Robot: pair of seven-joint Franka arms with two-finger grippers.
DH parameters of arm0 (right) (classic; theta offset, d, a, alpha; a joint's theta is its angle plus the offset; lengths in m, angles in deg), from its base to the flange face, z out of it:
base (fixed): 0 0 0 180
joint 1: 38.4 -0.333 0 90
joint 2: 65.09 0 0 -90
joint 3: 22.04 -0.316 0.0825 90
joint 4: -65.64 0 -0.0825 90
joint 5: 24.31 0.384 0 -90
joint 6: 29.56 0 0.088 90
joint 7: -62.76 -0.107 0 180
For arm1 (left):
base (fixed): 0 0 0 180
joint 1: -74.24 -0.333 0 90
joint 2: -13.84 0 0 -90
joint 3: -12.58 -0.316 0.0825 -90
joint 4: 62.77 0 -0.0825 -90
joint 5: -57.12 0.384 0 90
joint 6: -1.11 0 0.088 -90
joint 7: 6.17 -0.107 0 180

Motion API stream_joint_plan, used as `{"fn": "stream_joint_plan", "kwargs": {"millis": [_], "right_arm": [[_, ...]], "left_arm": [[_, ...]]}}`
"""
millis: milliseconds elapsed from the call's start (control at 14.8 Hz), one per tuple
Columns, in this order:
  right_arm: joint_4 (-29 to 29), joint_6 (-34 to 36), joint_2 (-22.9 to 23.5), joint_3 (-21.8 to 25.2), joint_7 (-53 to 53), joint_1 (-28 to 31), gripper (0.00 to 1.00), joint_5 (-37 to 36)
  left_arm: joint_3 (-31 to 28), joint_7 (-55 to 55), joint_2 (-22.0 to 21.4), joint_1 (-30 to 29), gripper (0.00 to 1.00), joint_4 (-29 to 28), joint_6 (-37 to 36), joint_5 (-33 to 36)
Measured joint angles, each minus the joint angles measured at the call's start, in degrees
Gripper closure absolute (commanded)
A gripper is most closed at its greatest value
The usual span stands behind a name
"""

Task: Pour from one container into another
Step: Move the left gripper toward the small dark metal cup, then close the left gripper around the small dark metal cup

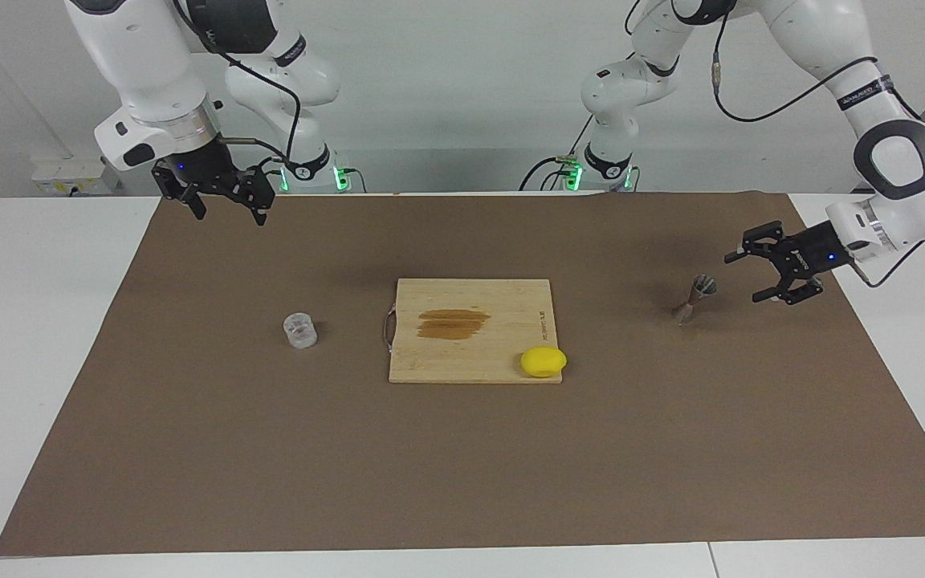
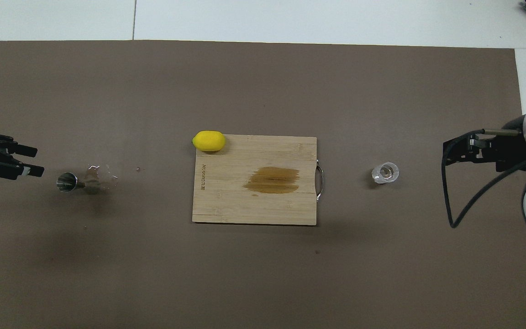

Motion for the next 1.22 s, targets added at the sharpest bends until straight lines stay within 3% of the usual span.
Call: {"fn": "stream_joint_plan", "kwargs": {"millis": [405,675,1216], "right_arm": [[0.00,0.00,0.00,0.00,0.00,0.00,0.00,0.00],[0.00,0.00,0.00,0.00,0.00,0.00,0.00,0.00],[0.00,0.00,0.00,0.00,0.00,0.00,0.00,0.00]], "left_arm": [[0.03,-20.05,2.97,-6.24,0.00,-1.99,-6.22,-10.04],[0.04,-33.48,3.36,-9.20,0.00,-7.88,-10.51,-17.77],[0.42,-52.86,11.67,-9.24,0.00,-11.58,-13.80,-25.08]]}}
